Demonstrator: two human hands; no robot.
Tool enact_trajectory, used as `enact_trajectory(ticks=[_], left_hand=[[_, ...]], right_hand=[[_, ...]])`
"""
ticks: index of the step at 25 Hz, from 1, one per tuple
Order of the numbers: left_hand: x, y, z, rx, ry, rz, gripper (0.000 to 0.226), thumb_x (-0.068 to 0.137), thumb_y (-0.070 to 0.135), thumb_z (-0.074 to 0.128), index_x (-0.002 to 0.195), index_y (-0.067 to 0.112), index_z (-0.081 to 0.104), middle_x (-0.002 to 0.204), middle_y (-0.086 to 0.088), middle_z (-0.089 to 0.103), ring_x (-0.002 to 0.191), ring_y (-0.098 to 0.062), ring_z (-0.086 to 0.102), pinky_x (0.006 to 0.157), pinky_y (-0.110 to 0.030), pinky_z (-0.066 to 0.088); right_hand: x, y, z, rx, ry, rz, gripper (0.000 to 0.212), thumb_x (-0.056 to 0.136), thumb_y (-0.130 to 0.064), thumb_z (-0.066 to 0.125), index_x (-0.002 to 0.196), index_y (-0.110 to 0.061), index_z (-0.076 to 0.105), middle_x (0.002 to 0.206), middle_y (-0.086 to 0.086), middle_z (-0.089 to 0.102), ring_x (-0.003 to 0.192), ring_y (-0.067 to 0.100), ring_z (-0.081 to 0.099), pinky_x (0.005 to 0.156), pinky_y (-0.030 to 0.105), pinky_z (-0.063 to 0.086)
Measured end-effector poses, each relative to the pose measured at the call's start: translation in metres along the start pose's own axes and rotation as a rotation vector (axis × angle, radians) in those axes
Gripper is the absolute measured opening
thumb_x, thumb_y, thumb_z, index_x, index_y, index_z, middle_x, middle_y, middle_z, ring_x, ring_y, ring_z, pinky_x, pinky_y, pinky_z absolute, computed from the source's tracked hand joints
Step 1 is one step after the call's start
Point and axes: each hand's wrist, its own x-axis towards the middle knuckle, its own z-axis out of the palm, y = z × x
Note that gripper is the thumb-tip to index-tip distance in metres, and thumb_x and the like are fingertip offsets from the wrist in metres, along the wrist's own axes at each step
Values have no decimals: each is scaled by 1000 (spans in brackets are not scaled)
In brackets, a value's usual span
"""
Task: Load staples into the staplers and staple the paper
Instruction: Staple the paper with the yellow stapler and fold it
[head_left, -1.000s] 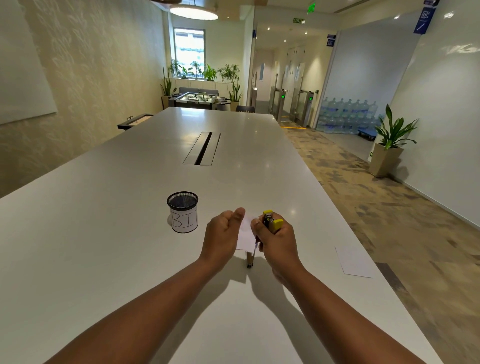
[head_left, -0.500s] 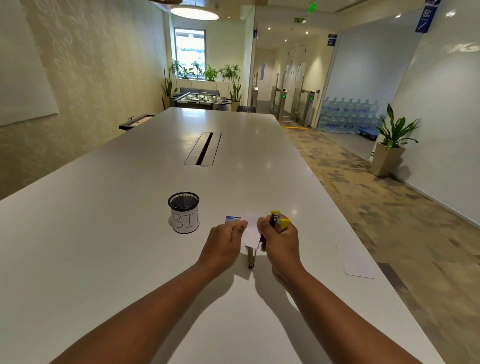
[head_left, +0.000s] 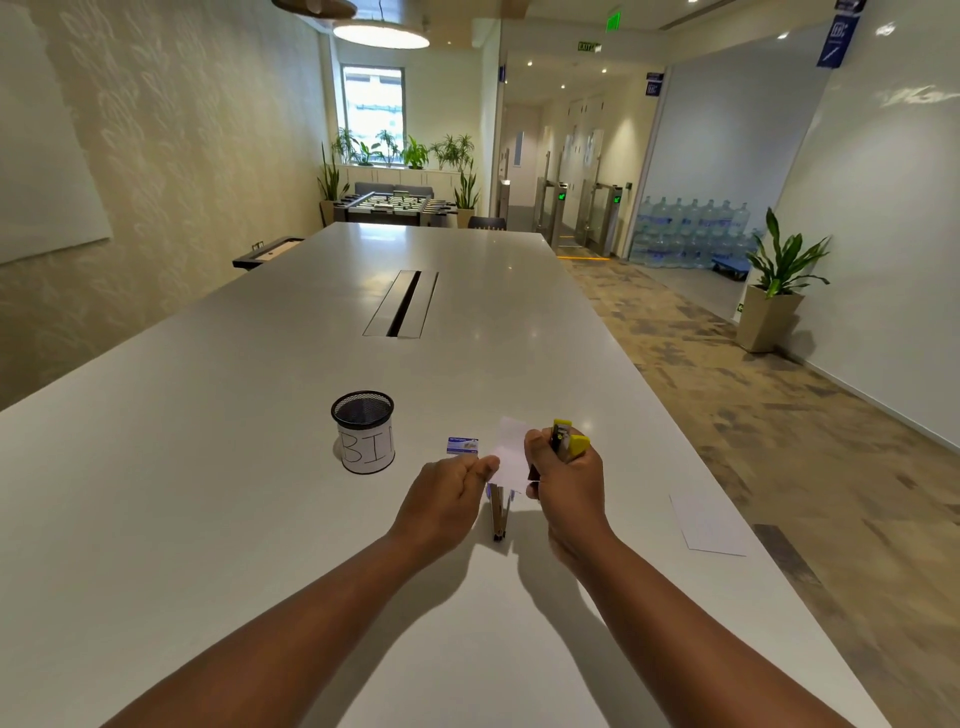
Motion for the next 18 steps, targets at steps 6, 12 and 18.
enact_trajectory(ticks=[6,12,18], left_hand=[[4,11,-10,32,121,-153,42,100,52,52,73,19,53,60,8,55,59,-18,51,54,-31,35],[20,41,-23,-766,9,-495,59,94,60,59,87,3,71,67,-11,71,55,-19,65,52,-27,54],[25,32,-26,-729,96,-556,11,94,9,65,88,0,67,71,-10,58,52,-12,63,56,-25,58]], right_hand=[[-3,-1,-2,-147,66,-147,24,98,-26,64,81,-12,59,70,5,61,62,16,52,59,29,43],[-7,2,-3,-631,-27,-694,11,82,-5,67,85,-14,73,89,-6,71,84,23,57,69,33,45],[-8,6,-2,-771,-178,-828,16,82,-14,74,97,-17,74,100,-5,74,82,23,64,64,40,54]])
